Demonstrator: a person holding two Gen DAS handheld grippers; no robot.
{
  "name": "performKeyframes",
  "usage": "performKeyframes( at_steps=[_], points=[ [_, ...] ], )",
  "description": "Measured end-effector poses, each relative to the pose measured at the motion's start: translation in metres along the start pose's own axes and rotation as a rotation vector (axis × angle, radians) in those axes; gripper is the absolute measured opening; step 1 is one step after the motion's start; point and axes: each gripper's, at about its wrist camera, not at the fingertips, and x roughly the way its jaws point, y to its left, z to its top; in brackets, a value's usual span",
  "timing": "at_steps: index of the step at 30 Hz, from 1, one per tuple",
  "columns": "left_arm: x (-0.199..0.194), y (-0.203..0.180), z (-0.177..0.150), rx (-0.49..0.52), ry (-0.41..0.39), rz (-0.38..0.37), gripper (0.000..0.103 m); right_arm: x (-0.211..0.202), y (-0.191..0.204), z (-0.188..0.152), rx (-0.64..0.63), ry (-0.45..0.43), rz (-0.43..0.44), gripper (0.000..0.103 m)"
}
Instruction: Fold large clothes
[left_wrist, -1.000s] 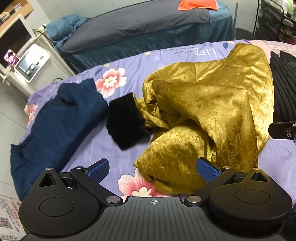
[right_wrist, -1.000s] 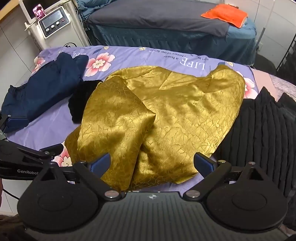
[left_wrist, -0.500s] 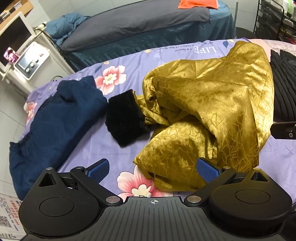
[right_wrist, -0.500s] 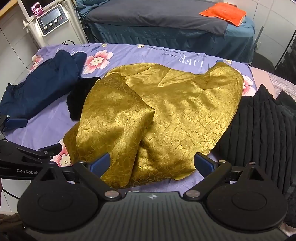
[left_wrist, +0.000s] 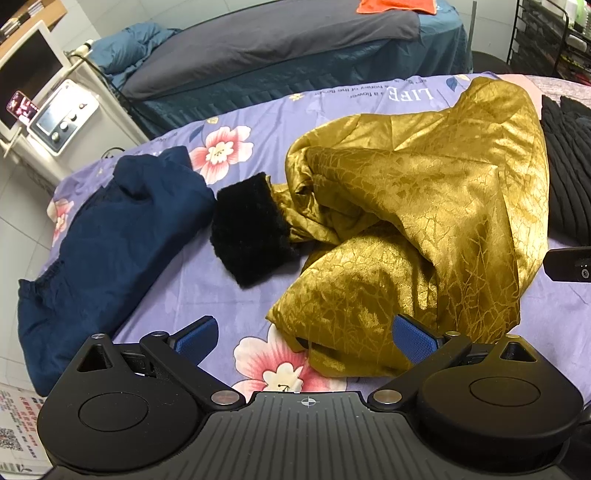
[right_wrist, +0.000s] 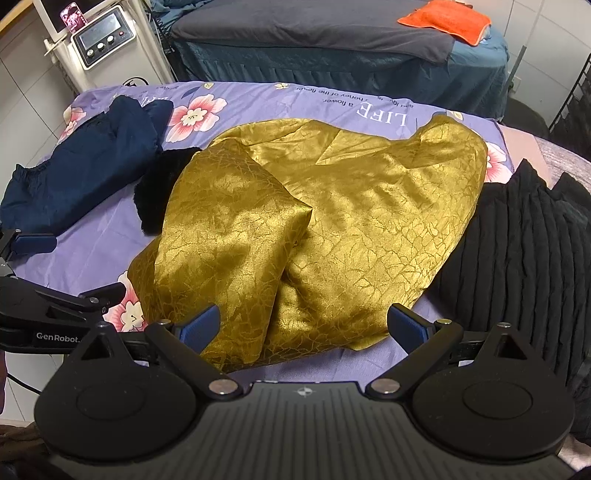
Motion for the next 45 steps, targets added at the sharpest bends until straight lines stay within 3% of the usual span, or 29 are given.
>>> performKeyframes(
  at_steps=[45],
  points=[
    [0.001,-0.007,-0.003,0.002,0.015,0.025,0.103,0.002,-0.011,-0.006,0.019,0.016,0.006,0.098]
  ],
)
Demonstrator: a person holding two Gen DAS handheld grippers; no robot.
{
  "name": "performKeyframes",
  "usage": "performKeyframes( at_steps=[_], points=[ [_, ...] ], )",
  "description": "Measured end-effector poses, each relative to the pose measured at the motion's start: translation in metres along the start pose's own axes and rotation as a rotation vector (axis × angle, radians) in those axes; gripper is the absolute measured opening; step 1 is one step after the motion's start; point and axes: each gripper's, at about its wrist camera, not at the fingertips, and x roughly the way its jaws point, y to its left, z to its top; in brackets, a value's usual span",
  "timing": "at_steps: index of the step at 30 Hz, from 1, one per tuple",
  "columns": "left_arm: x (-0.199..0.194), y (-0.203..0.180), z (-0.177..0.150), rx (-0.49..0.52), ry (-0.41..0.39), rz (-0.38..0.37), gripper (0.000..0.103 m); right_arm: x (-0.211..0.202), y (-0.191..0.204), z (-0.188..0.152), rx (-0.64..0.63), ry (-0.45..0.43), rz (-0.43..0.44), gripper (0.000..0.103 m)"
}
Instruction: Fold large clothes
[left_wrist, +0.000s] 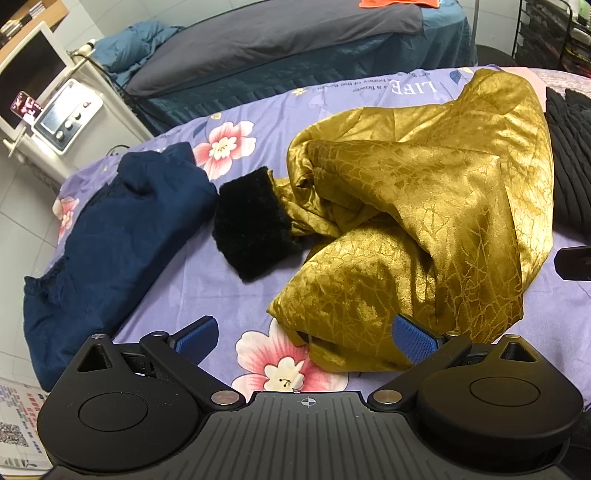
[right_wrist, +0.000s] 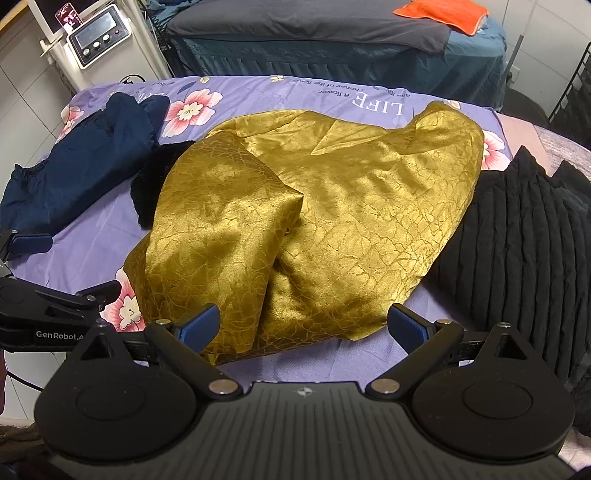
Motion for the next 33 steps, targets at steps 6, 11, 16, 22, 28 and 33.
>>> performKeyframes(
  at_steps=[6,11,16,22,28,33],
  points=[
    [0.000,-0.007,0.003,-0.007,0.004,0.006,0.103,-0.001,-0.015,-0.002,0.016,-0.004,-0.001,0.098],
    [0.000,-0.016,0.006,-0.015,0.009,0.019,0.103,-0.003,-0.033,-0.003,0.028,-0.011,-0.004,0.098],
    [-0.003,-0.025,0.009,-0.026,0.018,0.042,0.103,-0.002,-0.050,-0.001,0.026,-0.018,0.007,0.098],
    [-0.005,-0.033,0.013,-0.042,0.041,0.074,0.103,0.002,-0.069,0.005,0.022,-0.027,0.037,0.098],
    [-0.007,-0.031,0.015,-0.054,0.055,0.089,0.103,0.006,-0.079,0.018,0.030,-0.051,0.067,0.098],
    [0.004,0.002,0.022,-0.102,0.033,0.085,0.103,0.014,-0.067,0.050,0.039,-0.081,0.104,0.098]
  ],
)
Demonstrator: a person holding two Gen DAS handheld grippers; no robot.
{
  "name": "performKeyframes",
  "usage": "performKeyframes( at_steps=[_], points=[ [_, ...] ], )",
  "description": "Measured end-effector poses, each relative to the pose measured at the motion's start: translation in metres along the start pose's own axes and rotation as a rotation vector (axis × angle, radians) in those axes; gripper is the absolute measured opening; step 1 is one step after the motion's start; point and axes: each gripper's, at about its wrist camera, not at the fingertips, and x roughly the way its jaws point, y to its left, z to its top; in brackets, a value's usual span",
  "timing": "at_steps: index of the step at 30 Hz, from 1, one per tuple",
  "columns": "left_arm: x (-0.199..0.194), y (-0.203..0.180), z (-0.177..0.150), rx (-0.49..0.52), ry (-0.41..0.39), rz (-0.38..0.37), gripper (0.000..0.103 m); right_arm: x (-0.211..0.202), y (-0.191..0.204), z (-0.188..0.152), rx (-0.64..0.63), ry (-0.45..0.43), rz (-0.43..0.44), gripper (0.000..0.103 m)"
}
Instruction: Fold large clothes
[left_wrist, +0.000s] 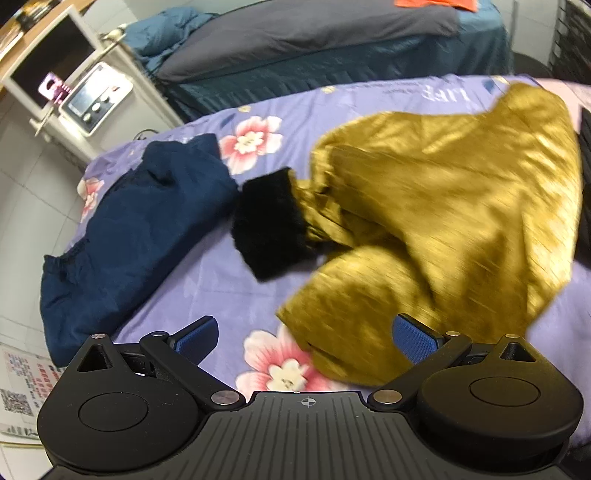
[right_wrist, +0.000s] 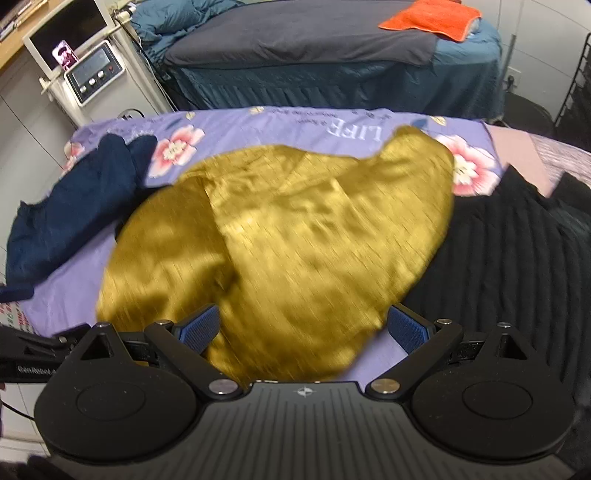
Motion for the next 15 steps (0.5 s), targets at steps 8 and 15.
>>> performKeyframes(
  at_steps=[8,15],
  points=[
    [0.046,0.110,0.021,-0.170,0.005,0.035,0.103,0.076,0.074,0.082,-0.016,0.032,0.056,0.098],
    [0.087,0.183,-0.002,-0.246,0.066,0.064,0.103,0.202,0.138,0.119,-0.102,0.186,-0.099,0.099]
  ],
)
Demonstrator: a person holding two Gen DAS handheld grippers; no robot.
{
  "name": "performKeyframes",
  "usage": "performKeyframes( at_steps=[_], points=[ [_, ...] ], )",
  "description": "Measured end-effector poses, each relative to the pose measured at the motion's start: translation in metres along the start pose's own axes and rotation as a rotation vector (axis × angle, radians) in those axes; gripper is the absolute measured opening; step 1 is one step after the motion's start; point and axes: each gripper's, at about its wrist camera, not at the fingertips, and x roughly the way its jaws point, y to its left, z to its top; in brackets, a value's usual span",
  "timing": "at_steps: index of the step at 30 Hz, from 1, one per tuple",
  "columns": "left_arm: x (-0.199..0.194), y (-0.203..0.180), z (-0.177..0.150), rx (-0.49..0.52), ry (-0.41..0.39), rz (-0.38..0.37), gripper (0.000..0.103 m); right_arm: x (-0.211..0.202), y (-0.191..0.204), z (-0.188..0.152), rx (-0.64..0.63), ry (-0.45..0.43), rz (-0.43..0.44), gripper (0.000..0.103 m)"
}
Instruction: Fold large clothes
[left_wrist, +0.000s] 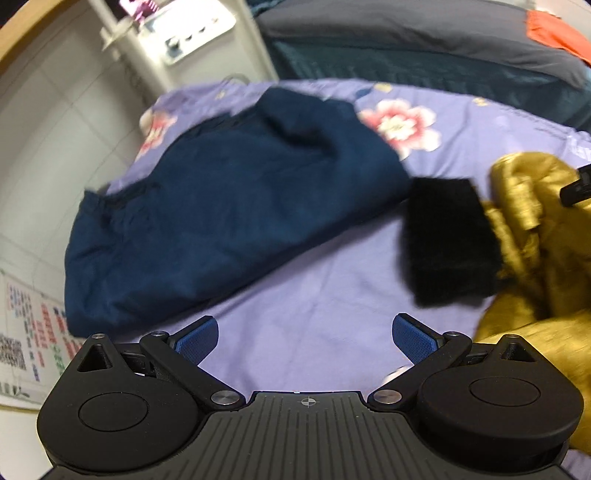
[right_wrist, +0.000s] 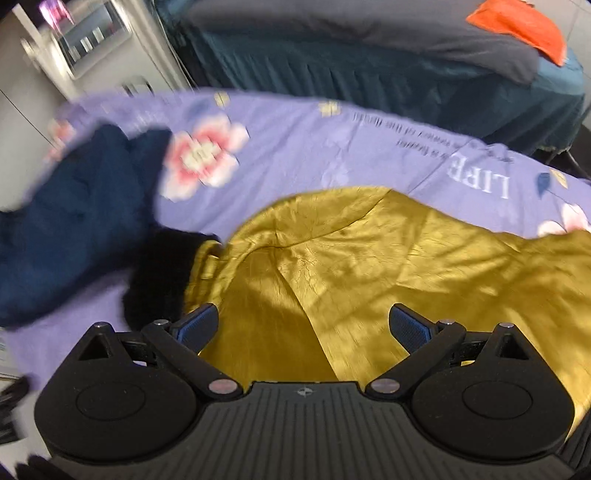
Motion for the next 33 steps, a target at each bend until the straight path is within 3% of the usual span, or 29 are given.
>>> performKeyframes(
  at_steps=[5,7,8,9,10,12,13,19,23,28,31,33],
  points=[
    [0.023,0.025,-0.014,-0.019,0.049,-0.023,0.103,0.056,0.014,-0.020,0.014,0.135,-0.054,0.095],
    [0.026,0.026,-0.015,-0.008,0.030,-0.043,0.103,0.056,0.014,-0.032,0.022,0.116,-0.040,0.090],
    [0.027,0.025,-0.014,0.004,0.020,-0.058,0.103,0.049,0.012,-0.039,0.019,0.083,-0.019,0.076],
    [0.029,0.021,-0.012,0.019,0.013,-0.077,0.103,0.042,0.011,-0.045,0.019,0.056,-0.002,0.053],
    [0.033,0.016,-0.009,0.034,0.012,-0.092,0.103,0.033,0.009,-0.050,0.028,0.035,0.007,0.043],
    [0.038,0.004,-0.001,0.067,0.003,-0.124,0.103,0.012,0.004,-0.059,0.058,-0.008,0.033,0.013],
    [0.038,-0.002,0.002,0.086,-0.009,-0.140,0.103,0.000,0.001,-0.063,0.073,-0.038,0.040,0.010],
    [0.027,-0.048,0.029,0.207,-0.139,-0.201,0.103,-0.120,-0.052,-0.094,0.181,-0.274,0.013,0.008],
    [0.012,-0.077,0.039,0.223,-0.187,-0.239,0.103,-0.201,-0.121,-0.160,0.289,-0.382,-0.113,0.008],
    [0.001,-0.124,0.045,0.275,-0.202,-0.268,0.103,-0.246,-0.211,-0.291,0.591,-0.319,-0.293,0.008],
    [-0.002,-0.155,0.047,0.323,-0.201,-0.288,0.103,-0.236,-0.242,-0.365,0.777,-0.214,-0.349,0.008],
    [-0.004,-0.177,0.049,0.366,-0.210,-0.305,0.103,-0.219,-0.248,-0.394,0.822,-0.141,-0.363,0.013]
  ],
)
